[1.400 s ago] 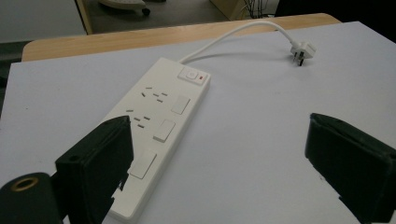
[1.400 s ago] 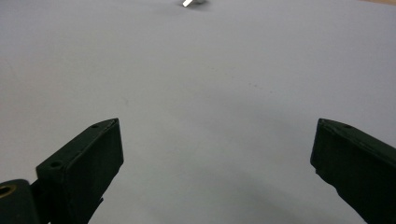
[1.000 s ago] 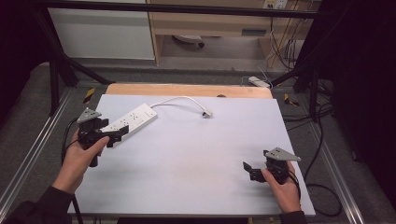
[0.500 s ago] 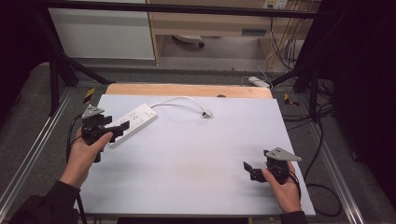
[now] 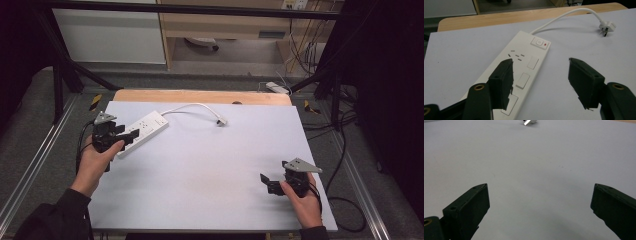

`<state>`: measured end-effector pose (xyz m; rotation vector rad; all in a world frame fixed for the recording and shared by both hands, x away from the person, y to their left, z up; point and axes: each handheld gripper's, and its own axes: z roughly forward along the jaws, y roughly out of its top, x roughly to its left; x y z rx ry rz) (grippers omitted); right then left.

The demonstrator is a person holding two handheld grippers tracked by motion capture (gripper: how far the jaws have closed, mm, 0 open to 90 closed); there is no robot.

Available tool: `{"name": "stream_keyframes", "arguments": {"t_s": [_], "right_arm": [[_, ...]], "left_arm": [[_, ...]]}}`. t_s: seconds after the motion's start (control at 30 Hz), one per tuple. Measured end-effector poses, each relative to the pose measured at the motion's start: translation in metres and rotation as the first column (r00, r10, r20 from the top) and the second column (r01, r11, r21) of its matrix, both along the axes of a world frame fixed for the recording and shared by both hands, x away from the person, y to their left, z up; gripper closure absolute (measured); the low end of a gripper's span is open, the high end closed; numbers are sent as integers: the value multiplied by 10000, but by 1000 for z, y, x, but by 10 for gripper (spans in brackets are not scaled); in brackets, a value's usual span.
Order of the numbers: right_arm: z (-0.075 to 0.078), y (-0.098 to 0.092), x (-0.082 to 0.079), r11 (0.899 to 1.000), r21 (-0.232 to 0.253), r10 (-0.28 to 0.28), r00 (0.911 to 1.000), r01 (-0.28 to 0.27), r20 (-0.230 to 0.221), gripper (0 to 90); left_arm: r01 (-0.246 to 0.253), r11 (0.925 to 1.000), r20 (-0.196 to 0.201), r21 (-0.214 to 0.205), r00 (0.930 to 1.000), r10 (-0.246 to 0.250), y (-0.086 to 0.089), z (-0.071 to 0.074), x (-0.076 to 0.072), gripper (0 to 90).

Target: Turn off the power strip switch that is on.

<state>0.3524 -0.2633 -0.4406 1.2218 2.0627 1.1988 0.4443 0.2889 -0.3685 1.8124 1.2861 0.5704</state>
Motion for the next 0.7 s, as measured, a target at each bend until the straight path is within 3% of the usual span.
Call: {"name": "stream_keyframes", "arguments": {"t_s": [0.4,0.7], "right_arm": [[0,0,0,10000,7,29,10000,-29,-45,26],[0,0,0,10000,4,25,10000,-25,-8,26]], "left_arm": [[-117,9998,-162,134,9998,119,3,-8,6,541],[57,10000,-136,-76,9999,-58,4,-12,10,774]]}}
